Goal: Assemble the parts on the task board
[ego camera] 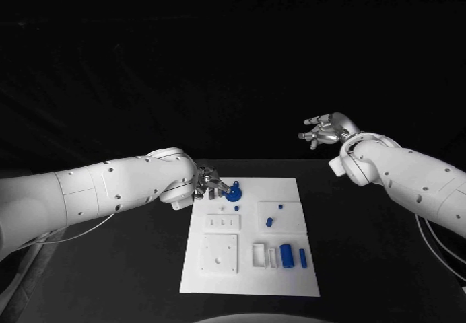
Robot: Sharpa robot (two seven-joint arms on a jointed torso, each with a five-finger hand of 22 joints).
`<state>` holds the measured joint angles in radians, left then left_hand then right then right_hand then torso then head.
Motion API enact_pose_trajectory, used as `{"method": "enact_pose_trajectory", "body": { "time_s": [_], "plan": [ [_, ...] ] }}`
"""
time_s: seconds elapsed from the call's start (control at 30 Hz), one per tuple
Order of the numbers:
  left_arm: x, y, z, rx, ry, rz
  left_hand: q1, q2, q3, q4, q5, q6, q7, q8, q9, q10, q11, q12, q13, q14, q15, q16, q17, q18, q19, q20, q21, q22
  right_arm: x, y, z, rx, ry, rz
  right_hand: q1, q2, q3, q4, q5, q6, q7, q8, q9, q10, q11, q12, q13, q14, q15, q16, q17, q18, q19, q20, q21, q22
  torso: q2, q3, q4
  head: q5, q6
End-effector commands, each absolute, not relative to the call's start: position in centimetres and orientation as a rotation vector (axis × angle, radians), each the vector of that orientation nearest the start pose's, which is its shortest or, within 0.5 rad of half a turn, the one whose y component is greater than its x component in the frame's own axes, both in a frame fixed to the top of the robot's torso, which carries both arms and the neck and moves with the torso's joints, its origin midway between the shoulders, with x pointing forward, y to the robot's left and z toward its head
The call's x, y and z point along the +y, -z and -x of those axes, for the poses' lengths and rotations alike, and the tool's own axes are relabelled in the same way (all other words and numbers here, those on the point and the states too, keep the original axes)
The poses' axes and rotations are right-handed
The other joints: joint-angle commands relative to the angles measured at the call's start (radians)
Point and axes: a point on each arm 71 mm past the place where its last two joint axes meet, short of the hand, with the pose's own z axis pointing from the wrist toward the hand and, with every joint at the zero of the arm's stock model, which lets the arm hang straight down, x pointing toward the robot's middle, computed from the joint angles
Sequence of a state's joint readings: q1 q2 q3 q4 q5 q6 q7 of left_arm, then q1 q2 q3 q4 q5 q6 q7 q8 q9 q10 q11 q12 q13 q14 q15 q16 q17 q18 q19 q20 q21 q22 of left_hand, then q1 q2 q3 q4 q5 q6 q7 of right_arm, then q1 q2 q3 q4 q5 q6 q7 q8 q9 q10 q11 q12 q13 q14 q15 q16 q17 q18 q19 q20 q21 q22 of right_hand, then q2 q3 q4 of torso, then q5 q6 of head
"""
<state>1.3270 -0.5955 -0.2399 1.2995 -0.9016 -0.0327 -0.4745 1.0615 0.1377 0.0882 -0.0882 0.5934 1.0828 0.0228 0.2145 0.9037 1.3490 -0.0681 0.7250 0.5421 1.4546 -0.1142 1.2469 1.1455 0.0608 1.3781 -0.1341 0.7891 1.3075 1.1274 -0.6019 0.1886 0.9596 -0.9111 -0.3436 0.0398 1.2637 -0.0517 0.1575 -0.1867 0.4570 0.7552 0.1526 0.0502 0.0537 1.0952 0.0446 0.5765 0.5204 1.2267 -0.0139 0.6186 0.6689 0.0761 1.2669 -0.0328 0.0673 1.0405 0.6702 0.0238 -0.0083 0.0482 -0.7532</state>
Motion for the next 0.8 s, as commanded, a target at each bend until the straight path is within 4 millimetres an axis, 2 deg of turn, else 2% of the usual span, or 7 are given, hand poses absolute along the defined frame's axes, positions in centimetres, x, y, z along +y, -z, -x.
{"method": "enact_pose_trajectory", "body": {
  "time_s": [0.03,0.17,0.3,0.47,0.5,0.77,0.8],
  "plan": [
    [16.1,24.3,-51.3,2.207,0.392,0.279,0.001,-0.005,0.177,-0.175,0.006,0.026,-0.019,-0.002,0.002,0.009,0.001,-0.006,0.001,0.006,0.002,0.001,-0.001,-0.017,0.005,0.001,-0.004,0.063,-26.0,17.8,-58.5,1.466,-0.83,-0.62,0.0,0.013,-0.013,-0.003,0.009,0.001,0.0,0.003,0.0,0.009,-0.002,-0.009,-0.045,0.009,0.0,-0.011,-0.037,-0.005,0.003,0.0,-0.001,-0.041,-0.006,-0.0007,0.005,-0.001,-0.018],
    [15.6,25.6,-50.8,2.213,0.385,0.288,-0.002,-0.007,0.18,-0.177,0.012,0.028,-0.019,-0.002,0.004,0.012,0.001,-0.011,0.001,0.007,0.002,-0.002,-0.001,-0.017,0.006,0.001,-0.006,0.063,-25.5,16.9,-58.7,1.451,-0.833,-0.605,-0.007,0.014,-0.024,-0.009,0.012,0.025,-0.003,0.003,0.001,0.057,-0.005,-0.071,-0.161,0.046,-0.001,-0.083,-0.111,-0.008,0.016,-0.001,-0.002,-0.158,-0.005,-0.001,0.0046,-0.001,-0.026],
    [15.2,26.9,-50.2,2.226,0.377,0.289,-0.003,-0.008,0.181,-0.178,0.014,0.029,-0.019,-0.002,0.004,0.014,0.0,-0.012,0.002,0.008,0.002,-0.002,0.001,-0.017,0.007,0.001,-0.006,0.063,-25.1,16.4,-58.8,1.443,-0.84,-0.599,-0.01,0.022,-0.022,-0.009,0.014,0.029,0.0,0.005,0.001,0.087,0.003,-0.159,-0.269,0.057,0.01,-0.182,-0.172,-0.011,-0.021,0.011,0.002,-0.268,-0.005,-0.0017,0.0065,-0.004,-0.033],
    [14.9,28.2,-49.6,2.249,0.368,0.281,-0.003,-0.01,0.182,-0.18,0.022,0.032,-0.02,-0.002,0.005,0.016,0.0,-0.013,0.002,0.009,0.003,0.001,0.004,-0.018,0.009,0.001,-0.002,0.064,-24.7,16.2,-58.8,1.44,-0.846,-0.597,-0.006,0.021,-0.032,-0.01,0.014,0.028,0.0,0.004,0.001,0.097,0.0,-0.17,-0.296,0.068,0.011,-0.204,-0.178,-0.013,-0.013,0.01,0.007,-0.313,-0.005,-0.0018,0.0049,-0.005,-0.04],
    [14.8,28.4,-49.5,2.252,0.366,0.278,-0.004,-0.01,0.183,-0.18,0.023,0.032,-0.02,-0.002,0.005,0.017,0.0,-0.013,0.003,0.01,0.003,0.001,0.005,-0.018,0.009,0.002,-0.002,0.064,-24.7,16.2,-58.8,1.44,-0.847,-0.596,-0.002,0.022,-0.044,-0.009,0.014,0.027,0.0,0.004,0.001,0.099,0.002,-0.17,-0.318,0.075,0.01,-0.221,-0.173,-0.015,-0.008,0.008,0.016,-0.368,-0.005,-0.0011,0.005,-0.006,-0.04],
    [14.8,29.3,-49.1,2.263,0.339,0.26,-0.005,-0.011,0.185,-0.182,0.027,0.032,-0.02,-0.001,0.006,0.019,0.0,-0.014,0.004,0.011,0.004,0.003,0.008,-0.018,0.009,0.003,0.0,0.065,-24.4,16.1,-58.8,1.439,-0.852,-0.596,-0.001,0.023,-0.048,-0.008,0.015,0.028,-0.001,0.004,0.001,0.098,0.002,-0.167,-0.324,0.077,0.01,-0.227,-0.167,-0.016,-0.009,0.008,0.025,-0.393,-0.006,0.0003,0.0042,-0.009,-0.048],
    [14.8,29.3,-49.1,2.262,0.336,0.257,-0.006,-0.011,0.185,-0.181,0.027,0.032,-0.02,-0.001,0.006,0.019,0.001,-0.014,0.004,0.01,0.005,0.003,0.008,-0.018,0.009,0.003,0.0,0.065,-24.4,16.1,-58.8,1.439,-0.852,-0.596,0.001,0.023,-0.051,-0.009,0.014,0.036,-0.001,0.005,0.002,0.096,0.002,-0.163,-0.331,0.078,0.01,-0.235,-0.16,-0.017,-0.015,0.008,0.05,-0.43,-0.006,0.0004,0.0041,-0.009,-0.047]
  ]
}}
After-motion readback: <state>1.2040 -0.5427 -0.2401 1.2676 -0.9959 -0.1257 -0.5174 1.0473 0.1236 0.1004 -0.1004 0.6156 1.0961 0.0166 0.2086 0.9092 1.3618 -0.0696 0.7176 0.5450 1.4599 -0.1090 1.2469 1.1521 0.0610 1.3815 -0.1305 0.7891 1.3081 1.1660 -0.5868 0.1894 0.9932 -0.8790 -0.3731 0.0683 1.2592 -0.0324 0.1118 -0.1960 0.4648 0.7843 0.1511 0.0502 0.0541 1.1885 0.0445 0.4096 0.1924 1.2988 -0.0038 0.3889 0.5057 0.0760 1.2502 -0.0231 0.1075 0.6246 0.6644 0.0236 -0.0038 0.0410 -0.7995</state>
